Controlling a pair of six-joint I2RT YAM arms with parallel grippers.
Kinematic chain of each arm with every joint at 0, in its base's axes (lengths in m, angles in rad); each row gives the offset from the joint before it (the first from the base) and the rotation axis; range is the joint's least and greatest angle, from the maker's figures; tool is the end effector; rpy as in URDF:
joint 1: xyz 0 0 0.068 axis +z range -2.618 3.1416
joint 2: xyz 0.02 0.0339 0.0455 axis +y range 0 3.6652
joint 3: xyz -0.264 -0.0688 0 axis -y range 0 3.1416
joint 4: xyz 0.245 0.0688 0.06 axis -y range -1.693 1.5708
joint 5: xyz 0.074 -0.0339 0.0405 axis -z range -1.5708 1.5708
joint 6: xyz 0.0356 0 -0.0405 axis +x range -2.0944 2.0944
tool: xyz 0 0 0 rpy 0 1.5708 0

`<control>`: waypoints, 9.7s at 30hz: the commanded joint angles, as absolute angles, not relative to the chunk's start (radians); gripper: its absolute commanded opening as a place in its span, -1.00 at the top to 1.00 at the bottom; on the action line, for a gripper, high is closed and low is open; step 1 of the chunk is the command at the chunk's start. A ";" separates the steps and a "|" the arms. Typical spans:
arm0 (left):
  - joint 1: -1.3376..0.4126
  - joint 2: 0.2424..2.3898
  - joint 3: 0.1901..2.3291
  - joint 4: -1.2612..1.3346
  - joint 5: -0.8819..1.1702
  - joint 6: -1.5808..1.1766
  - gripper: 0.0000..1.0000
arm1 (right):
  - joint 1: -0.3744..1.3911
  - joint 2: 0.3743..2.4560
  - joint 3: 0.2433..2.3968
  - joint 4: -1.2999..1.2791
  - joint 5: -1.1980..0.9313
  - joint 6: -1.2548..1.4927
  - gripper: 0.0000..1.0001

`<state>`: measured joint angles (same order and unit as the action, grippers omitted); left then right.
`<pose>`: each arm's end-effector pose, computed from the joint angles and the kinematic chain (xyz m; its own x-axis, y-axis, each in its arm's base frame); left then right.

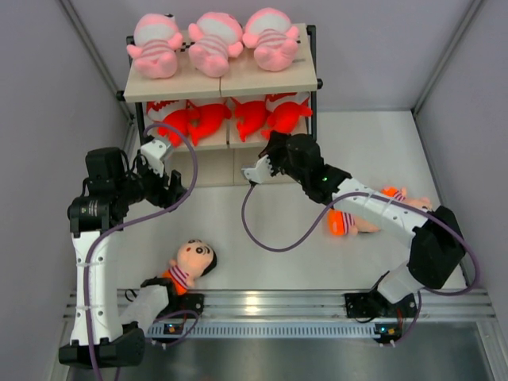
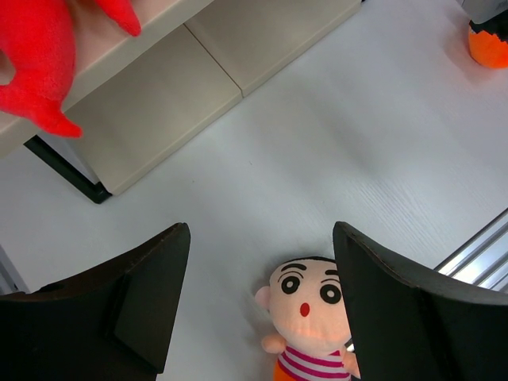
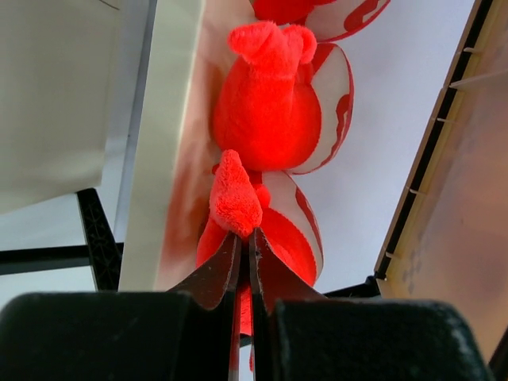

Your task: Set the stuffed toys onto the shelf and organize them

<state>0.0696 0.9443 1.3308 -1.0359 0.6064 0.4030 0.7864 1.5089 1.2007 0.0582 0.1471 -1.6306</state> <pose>0.1528 -0.0097 0.4129 -0.3997 0.2952 -0.8678 0.6005 0.7996 -0.0047 0.2588 0.2519 0.3328 0.6092 -0.7874 0.0941 -0.1386 -0.2226 -0.9650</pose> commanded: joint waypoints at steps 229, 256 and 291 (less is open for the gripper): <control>0.064 0.835 1.266 -1.123 0.063 0.325 -0.53 | 1.025 2.378 1.936 0.210 0.256 -0.669 1.00; 0.071 0.798 1.229 -1.137 0.127 0.344 -0.53 | 1.111 2.062 1.645 0.305 0.366 -0.456 -0.50; 0.080 0.735 1.178 -1.144 0.115 0.360 -0.54 | 1.560 1.850 1.375 0.164 0.078 0.075 -0.50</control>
